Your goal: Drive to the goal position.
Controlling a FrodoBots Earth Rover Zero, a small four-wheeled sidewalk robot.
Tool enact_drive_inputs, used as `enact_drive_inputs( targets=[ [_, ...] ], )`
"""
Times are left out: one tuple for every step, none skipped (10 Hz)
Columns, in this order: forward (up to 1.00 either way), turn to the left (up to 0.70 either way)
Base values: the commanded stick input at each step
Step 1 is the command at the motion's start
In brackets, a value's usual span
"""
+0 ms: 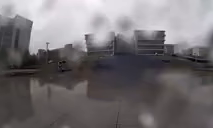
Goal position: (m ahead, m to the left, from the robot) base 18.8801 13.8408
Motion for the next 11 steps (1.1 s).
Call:
enact_drive_inputs(
  targets=[
    [1.00,0.00],
    [1.00,0.00],
    [1.00,0.00],
    [1.00,0.00],
    [1.00,0.00],
    [1.00,0.00],
    [1.00,0.00],
    [1.00,0.00],
    [1.00,0.00],
    [1.00,0.00],
    [1.00,0.00]
  ],
)
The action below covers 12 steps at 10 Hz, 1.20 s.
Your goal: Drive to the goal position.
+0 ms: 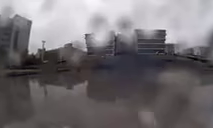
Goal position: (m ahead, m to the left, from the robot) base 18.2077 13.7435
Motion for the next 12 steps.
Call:
enact_drive_inputs(
  targets=[
    [1.00,0.00],
    [1.00,0.00],
    [1.00,0.00],
    [1.00,0.00],
    [1.00,0.00],
    [1.00,-0.02],
    [1.00,-0.17],
    [1.00,-0.35],
    [1.00,-0.28],
    [1.00,-0.07],
    [1.00,0.00],
    [1.00,0.00]
  ],
)
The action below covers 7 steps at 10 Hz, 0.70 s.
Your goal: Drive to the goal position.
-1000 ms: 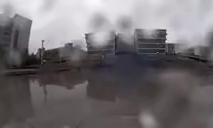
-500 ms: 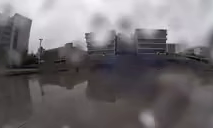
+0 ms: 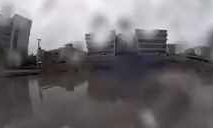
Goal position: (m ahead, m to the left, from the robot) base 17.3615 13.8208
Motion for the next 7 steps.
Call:
enact_drive_inputs(
  targets=[
    [1.00,0.00],
    [1.00,0.00],
    [1.00,0.00],
    [1.00,0.00],
    [1.00,0.00],
    [1.00,0.00],
    [1.00,0.00]
  ],
)
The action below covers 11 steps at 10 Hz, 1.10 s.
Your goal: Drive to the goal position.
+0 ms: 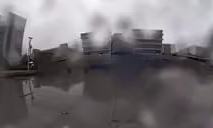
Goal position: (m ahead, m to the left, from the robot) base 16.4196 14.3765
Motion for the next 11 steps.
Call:
enact_drive_inputs(
  targets=[
    [1.00,0.00],
    [1.00,0.00],
    [1.00,0.00],
    [1.00,0.00],
    [1.00,0.00],
    [1.00,0.00],
    [1.00,0.00],
    [1.00,0.00],
    [1.00,0.00],
    [1.00,0.00],
    [1.00,0.00]
  ],
)
